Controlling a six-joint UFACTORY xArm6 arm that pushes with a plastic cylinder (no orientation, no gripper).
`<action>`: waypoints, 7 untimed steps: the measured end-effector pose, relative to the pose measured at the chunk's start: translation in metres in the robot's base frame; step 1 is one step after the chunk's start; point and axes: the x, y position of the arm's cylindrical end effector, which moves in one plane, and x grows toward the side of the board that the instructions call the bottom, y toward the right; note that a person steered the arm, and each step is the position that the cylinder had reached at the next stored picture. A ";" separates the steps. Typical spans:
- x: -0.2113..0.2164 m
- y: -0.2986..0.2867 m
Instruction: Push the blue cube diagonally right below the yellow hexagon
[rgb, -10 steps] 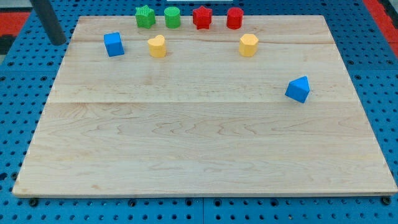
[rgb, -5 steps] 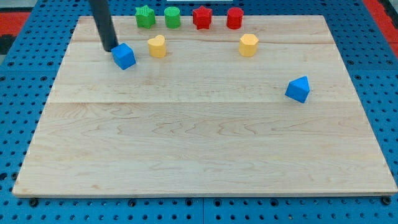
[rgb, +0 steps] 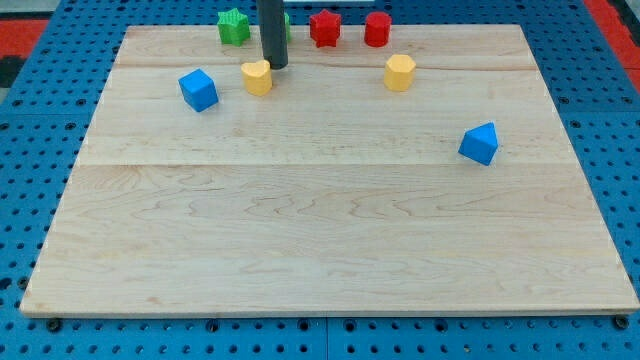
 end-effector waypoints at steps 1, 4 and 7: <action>0.004 -0.015; 0.039 -0.134; 0.074 -0.023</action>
